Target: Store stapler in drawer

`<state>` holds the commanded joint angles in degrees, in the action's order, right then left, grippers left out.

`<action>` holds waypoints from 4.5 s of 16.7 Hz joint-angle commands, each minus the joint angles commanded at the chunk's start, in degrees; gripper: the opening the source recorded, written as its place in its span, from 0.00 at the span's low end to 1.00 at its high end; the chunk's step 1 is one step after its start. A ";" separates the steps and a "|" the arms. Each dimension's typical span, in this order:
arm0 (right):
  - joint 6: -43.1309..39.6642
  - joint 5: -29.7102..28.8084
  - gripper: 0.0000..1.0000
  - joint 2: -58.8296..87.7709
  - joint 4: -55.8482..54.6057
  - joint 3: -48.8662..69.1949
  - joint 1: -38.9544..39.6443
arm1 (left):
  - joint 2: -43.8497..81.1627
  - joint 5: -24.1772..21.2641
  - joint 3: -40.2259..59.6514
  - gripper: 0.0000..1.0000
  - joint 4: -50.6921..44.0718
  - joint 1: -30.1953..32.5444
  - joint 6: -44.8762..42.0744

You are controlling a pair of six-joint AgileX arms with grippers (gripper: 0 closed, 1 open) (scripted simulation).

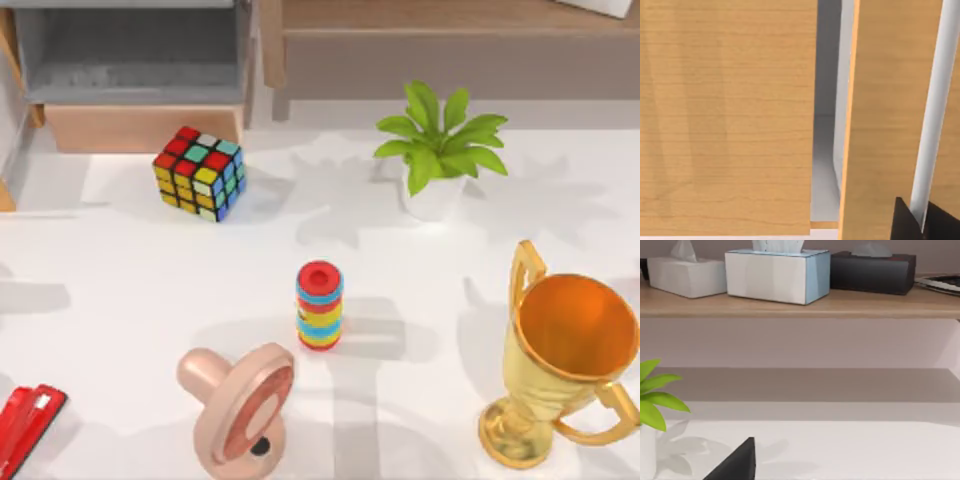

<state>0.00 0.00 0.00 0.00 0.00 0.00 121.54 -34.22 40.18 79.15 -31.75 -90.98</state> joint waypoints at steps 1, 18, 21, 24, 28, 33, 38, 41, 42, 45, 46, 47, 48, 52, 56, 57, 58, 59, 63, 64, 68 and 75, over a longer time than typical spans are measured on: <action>0.00 0.00 1.00 0.00 0.00 0.00 0.00 | -0.15 -0.10 -0.20 0.00 0.17 -0.18 -0.01; 0.00 0.00 1.00 0.00 0.00 0.00 0.00 | -4.87 -7.22 -12.31 0.38 7.09 -7.30 -0.42; 0.00 0.00 1.00 0.00 0.00 0.00 0.00 | -4.87 -7.22 -12.31 0.60 7.09 -7.30 -0.42; 0.00 0.00 1.00 0.00 0.00 0.00 0.00 | -4.87 -7.22 -12.31 0.83 7.09 -7.30 -0.42; 0.00 0.00 1.00 0.00 0.00 0.00 0.00 | -4.87 -7.22 -12.31 1.00 7.09 -7.30 -0.42; 0.00 0.00 1.00 0.00 0.00 0.00 0.00 | -4.87 -7.22 -12.31 1.00 7.09 -7.30 -0.42; 0.00 0.00 1.00 0.00 0.00 0.00 0.00 | -5.44 -8.52 -13.86 1.00 8.04 -8.53 -0.51; 0.00 0.00 1.00 0.00 0.00 0.00 0.00 | -6.12 -10.04 -15.75 1.00 9.15 -10.07 -0.61; 0.00 0.00 1.00 0.00 0.00 0.00 0.00 | -6.13 -10.05 -15.76 1.00 9.16 -10.08 -0.61; 0.00 0.00 1.00 0.00 0.00 0.00 0.00 | -5.88 -9.94 -15.57 1.00 9.04 -9.82 -0.60; 0.00 0.00 1.00 0.00 0.00 0.00 0.00 | -6.18 -9.85 -15.51 1.00 8.48 -9.81 -0.44; 0.00 0.00 1.00 0.00 0.00 0.00 0.00 | -6.80 -9.63 -15.38 1.00 7.34 -9.77 -0.10; 0.00 0.00 1.00 0.00 0.00 0.00 0.00 | -7.74 -9.29 -15.16 1.00 5.61 -9.68 0.41; 0.00 0.00 1.00 0.00 0.00 0.00 0.00 | -14.37 -6.61 -13.35 1.00 -7.35 -8.77 4.46; 0.00 0.00 1.00 0.00 0.00 0.00 0.00 | -24.25 -1.78 -9.96 1.00 -28.84 -6.35 11.88; 0.00 0.00 1.00 0.00 0.00 0.00 0.00 | -26.93 -0.24 -8.91 1.00 -35.06 -5.41 14.24; 0.00 0.00 1.00 0.00 0.00 0.00 0.00 | -29.61 1.44 -7.79 1.00 -41.52 -4.31 16.83; 0.00 0.00 1.00 0.00 0.00 0.00 0.00 | -32.22 3.21 -6.65 1.00 -48.13 -3.08 19.62; 0.00 0.00 1.00 0.00 0.00 0.00 0.00 | -40.83 11.00 -2.22 1.00 -75.06 3.45 32.12; 0.00 0.00 1.00 0.00 0.00 0.00 0.00 | -42.30 13.09 -1.22 1.00 -81.76 5.55 35.52; 0.00 0.00 1.00 0.00 0.00 0.00 0.00 | -45.29 21.32 2.34 1.00 -106.78 15.67 49.38; 0.00 0.00 1.00 0.00 0.00 0.00 0.00 | -44.70 32.51 6.55 1.00 -135.22 31.84 68.71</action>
<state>0.00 0.00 0.00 0.00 0.00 0.00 76.83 -1.71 46.73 -56.07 0.10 -22.27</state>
